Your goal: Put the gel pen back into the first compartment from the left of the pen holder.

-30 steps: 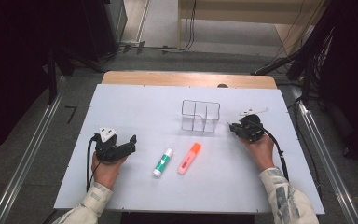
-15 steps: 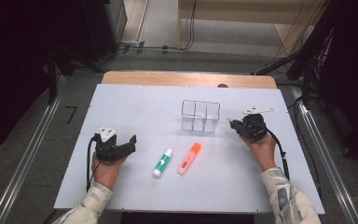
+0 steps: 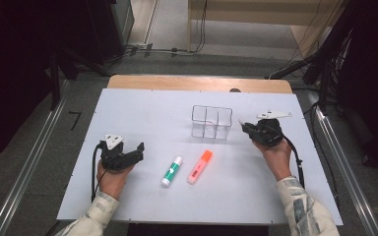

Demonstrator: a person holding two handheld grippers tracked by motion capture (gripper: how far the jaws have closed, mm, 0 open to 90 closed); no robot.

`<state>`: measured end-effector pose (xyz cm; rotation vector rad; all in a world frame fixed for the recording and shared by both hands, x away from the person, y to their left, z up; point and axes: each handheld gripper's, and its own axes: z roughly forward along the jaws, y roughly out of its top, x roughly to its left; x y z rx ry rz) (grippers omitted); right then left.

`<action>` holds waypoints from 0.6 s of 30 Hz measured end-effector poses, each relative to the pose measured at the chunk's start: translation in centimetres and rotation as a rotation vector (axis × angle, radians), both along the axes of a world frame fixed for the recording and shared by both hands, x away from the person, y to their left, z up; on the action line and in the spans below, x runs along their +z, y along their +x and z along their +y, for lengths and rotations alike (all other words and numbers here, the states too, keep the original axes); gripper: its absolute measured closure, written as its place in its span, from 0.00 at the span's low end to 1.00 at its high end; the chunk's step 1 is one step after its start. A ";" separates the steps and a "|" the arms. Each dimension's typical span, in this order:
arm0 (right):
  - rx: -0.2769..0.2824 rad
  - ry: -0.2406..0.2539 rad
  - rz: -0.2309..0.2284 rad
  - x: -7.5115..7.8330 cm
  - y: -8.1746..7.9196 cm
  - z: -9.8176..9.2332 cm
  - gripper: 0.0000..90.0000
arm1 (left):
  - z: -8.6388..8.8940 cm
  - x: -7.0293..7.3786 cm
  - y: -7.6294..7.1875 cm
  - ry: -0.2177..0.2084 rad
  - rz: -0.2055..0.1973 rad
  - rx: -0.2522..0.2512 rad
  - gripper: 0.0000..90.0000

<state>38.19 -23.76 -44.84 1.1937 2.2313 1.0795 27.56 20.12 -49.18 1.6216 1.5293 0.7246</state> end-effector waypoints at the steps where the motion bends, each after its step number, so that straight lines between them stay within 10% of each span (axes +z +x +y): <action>1: 0.001 0.001 -0.006 0.1 -0.1 0.1 0.88 | 0.0 0.0 0.0 0.000 -0.001 0.001 0.21; 18: 0.033 0.019 -0.047 1.6 -0.6 1.3 0.88 | -0.1 0.0 0.0 0.008 0.004 0.000 0.20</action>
